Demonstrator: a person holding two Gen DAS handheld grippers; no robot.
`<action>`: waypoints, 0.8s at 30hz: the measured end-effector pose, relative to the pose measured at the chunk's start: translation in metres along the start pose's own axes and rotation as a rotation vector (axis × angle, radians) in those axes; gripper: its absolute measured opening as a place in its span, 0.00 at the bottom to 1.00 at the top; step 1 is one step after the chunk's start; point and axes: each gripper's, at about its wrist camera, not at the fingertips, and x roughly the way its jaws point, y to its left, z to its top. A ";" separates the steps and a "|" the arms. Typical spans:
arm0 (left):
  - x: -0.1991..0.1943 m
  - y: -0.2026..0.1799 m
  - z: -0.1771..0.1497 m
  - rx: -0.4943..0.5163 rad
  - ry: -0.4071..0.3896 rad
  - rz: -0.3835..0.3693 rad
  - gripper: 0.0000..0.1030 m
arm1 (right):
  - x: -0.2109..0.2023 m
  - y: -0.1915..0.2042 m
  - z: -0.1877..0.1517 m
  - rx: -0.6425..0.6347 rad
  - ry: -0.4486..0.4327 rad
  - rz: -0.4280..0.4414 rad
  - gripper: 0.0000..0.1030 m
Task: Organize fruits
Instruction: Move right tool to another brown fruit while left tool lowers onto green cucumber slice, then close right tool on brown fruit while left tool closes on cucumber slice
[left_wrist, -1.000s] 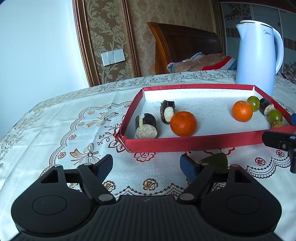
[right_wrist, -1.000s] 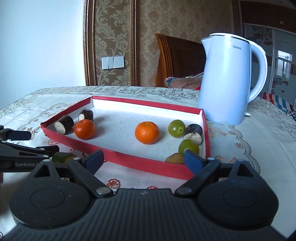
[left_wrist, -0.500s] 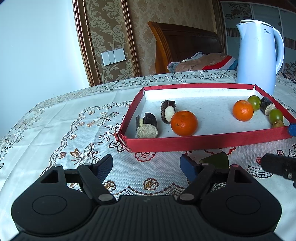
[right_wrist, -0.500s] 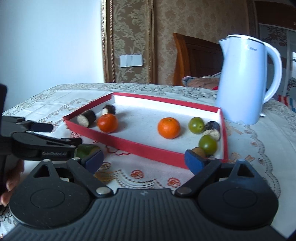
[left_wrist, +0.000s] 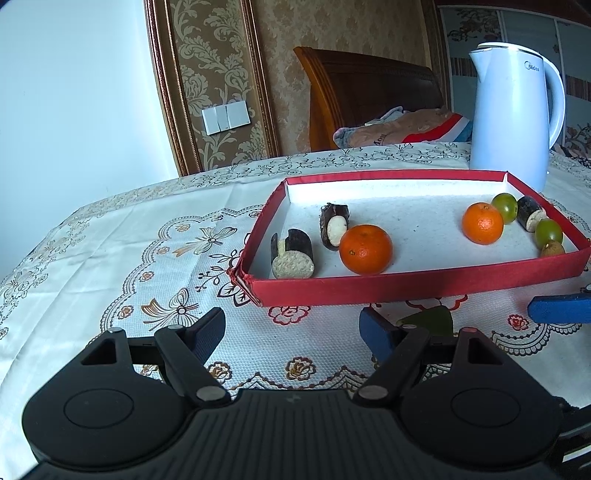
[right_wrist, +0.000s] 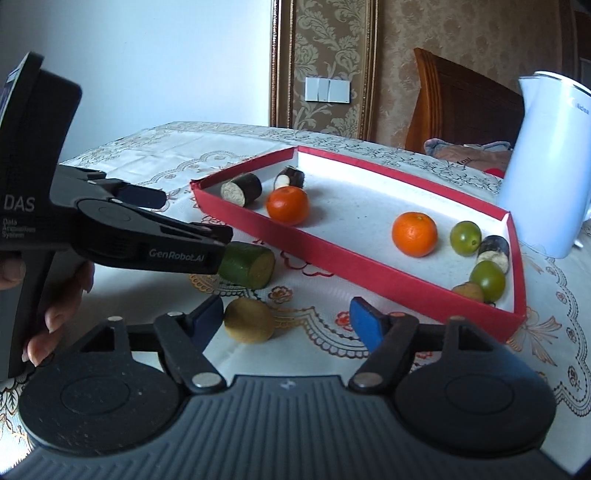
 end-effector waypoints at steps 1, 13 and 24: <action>0.000 0.000 0.000 0.000 0.000 0.000 0.77 | 0.001 0.001 0.000 -0.007 0.004 0.004 0.67; -0.001 -0.003 -0.001 0.010 -0.008 -0.015 0.77 | 0.008 0.014 -0.001 -0.067 0.043 -0.014 0.25; -0.017 -0.008 -0.002 -0.017 -0.063 -0.077 0.77 | 0.000 0.007 0.000 -0.057 -0.007 -0.158 0.25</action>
